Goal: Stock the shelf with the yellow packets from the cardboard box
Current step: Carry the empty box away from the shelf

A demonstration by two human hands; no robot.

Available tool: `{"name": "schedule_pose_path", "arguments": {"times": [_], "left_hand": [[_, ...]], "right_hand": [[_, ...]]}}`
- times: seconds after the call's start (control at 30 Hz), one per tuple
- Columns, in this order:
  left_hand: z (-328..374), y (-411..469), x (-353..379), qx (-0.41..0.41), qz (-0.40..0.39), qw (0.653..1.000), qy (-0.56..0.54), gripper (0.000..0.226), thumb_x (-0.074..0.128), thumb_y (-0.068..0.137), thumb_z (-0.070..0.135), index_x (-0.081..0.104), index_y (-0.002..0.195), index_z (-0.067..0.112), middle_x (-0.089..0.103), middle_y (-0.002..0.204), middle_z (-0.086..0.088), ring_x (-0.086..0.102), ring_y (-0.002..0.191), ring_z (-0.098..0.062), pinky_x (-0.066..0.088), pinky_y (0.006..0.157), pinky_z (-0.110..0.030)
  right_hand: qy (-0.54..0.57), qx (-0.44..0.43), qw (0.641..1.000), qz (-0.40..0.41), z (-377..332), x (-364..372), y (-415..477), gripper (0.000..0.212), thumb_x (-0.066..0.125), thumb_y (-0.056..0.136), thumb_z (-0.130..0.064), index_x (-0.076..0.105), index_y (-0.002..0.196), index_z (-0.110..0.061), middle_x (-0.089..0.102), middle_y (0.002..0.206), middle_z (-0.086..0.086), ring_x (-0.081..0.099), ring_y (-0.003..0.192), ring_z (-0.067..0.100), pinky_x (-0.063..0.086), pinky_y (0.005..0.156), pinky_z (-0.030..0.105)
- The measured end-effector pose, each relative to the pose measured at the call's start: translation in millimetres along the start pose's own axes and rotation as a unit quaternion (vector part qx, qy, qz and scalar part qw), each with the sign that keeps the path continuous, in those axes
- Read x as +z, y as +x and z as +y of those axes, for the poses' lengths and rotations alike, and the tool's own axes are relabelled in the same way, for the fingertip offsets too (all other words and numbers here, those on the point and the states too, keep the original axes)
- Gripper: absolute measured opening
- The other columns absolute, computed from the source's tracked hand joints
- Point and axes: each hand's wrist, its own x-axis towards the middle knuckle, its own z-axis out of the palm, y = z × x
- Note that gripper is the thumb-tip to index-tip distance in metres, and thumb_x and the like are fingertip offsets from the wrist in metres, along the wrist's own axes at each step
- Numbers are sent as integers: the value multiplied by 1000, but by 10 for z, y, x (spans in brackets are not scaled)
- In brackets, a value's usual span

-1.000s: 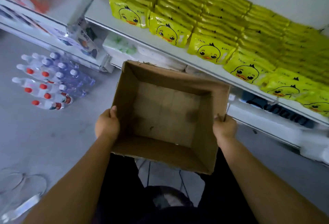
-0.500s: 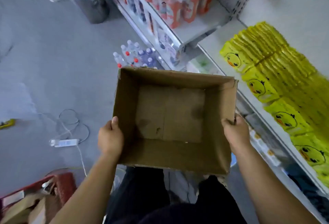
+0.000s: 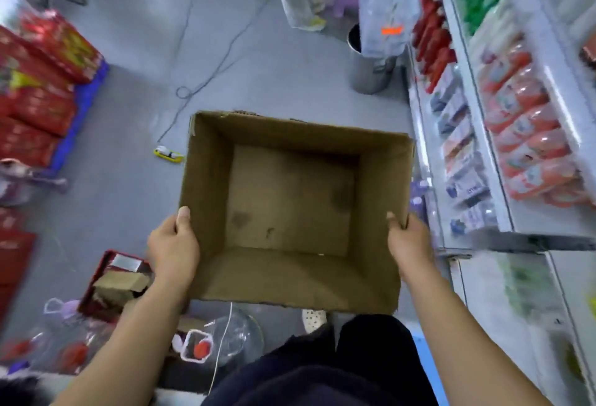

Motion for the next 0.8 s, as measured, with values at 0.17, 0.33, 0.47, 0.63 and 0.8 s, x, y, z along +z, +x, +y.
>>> {"name": "schedule_pose_path", "arguments": {"times": [0.17, 0.33, 0.47, 0.63, 0.8], "left_hand": [[12, 182, -294, -84, 86, 991, -54, 55, 47, 108, 35, 54, 78, -10, 47, 72, -17, 42, 72, -27, 28, 67, -39], [184, 321, -379, -137, 149, 977, -68, 51, 45, 109, 32, 45, 66, 5, 44, 65, -13, 43, 71, -30, 24, 62, -40], [283, 504, -300, -184, 217, 952, -114, 39, 46, 110, 28, 61, 84, 3, 56, 82, -14, 49, 83, -28, 31, 72, -34], [354, 813, -194, -293, 252, 901, -197, 50, 47, 109, 36, 62, 85, -5, 54, 74, -18, 51, 76, -31, 34, 69, -37], [382, 1308, -289, -339, 312, 859, -225, 44, 46, 108, 41, 63, 84, 7, 58, 81, -18, 52, 79, -34, 35, 72, -35]], "right_hand": [[6, -92, 995, -44, -856, 355, 242, 31, 51, 103, -30, 63, 123, -10, 67, 111, 9, 60, 109, 32, 44, 88, 33], [-14, -157, 982, -108, -1583, 716, 620, 22, 51, 102, -35, 61, 89, -19, 61, 86, 2, 56, 87, 25, 47, 78, 34], [-51, -228, 958, -165, -2341, 1051, 909, 25, 49, 104, -31, 57, 83, -20, 57, 76, 1, 54, 74, 22, 44, 66, 33], [-63, -301, 927, -215, -3184, 1578, 1052, 22, 47, 105, -33, 64, 116, -25, 64, 101, -5, 58, 93, 19, 46, 83, 34], [-109, -363, 882, -280, -3965, 2385, 1158, 16, 49, 104, -30, 63, 98, -24, 61, 81, -5, 58, 83, 22, 37, 65, 28]]}}
